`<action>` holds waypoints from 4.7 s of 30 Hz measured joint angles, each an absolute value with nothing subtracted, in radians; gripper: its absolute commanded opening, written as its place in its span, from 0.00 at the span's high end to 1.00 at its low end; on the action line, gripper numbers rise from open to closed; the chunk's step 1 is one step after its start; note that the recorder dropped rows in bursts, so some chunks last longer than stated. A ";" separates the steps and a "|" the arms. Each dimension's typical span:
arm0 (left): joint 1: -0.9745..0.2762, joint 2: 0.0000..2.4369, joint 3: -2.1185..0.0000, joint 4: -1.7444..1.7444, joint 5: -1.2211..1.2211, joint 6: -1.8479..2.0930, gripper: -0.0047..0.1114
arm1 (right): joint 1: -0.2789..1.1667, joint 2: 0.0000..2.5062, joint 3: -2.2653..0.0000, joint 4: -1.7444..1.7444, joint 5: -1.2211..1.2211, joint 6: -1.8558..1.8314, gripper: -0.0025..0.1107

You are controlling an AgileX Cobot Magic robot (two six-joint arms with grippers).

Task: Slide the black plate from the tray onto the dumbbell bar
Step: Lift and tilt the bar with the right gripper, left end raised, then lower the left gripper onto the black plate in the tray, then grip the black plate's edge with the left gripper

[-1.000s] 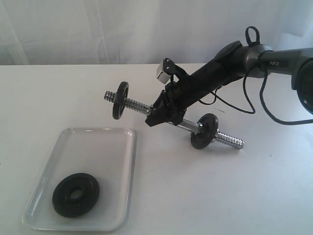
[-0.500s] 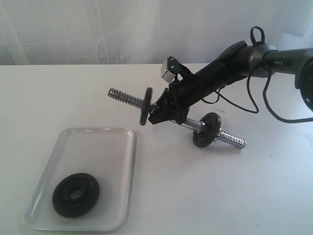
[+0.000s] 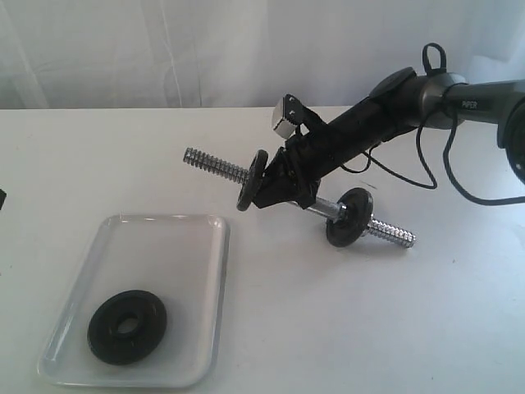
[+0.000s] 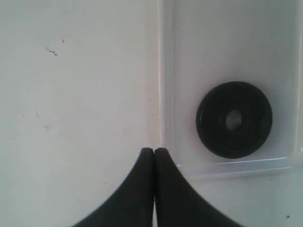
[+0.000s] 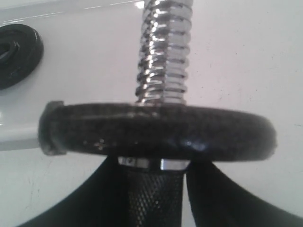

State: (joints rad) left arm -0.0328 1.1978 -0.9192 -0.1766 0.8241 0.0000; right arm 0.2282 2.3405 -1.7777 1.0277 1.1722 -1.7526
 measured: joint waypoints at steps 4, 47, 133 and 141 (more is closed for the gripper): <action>-0.033 1.198 -0.919 -0.249 0.818 0.061 0.96 | 0.228 2.323 -1.778 0.980 1.172 -1.749 0.98; -0.293 1.565 -0.919 -0.481 0.686 0.357 0.23 | 0.228 2.252 -1.773 0.734 1.193 -1.700 0.98; -0.570 1.773 -0.948 -0.011 0.561 -0.082 0.16 | 0.228 2.252 -1.773 0.734 1.193 -1.694 0.98; -0.572 1.773 -0.948 0.000 0.561 -0.096 0.74 | 0.228 2.252 -1.773 0.734 1.193 -1.694 0.98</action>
State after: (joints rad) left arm -0.5717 1.7725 -0.9478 0.0000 0.5606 -0.0963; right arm 0.2282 2.2521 -1.7735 0.7340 1.1931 -1.6941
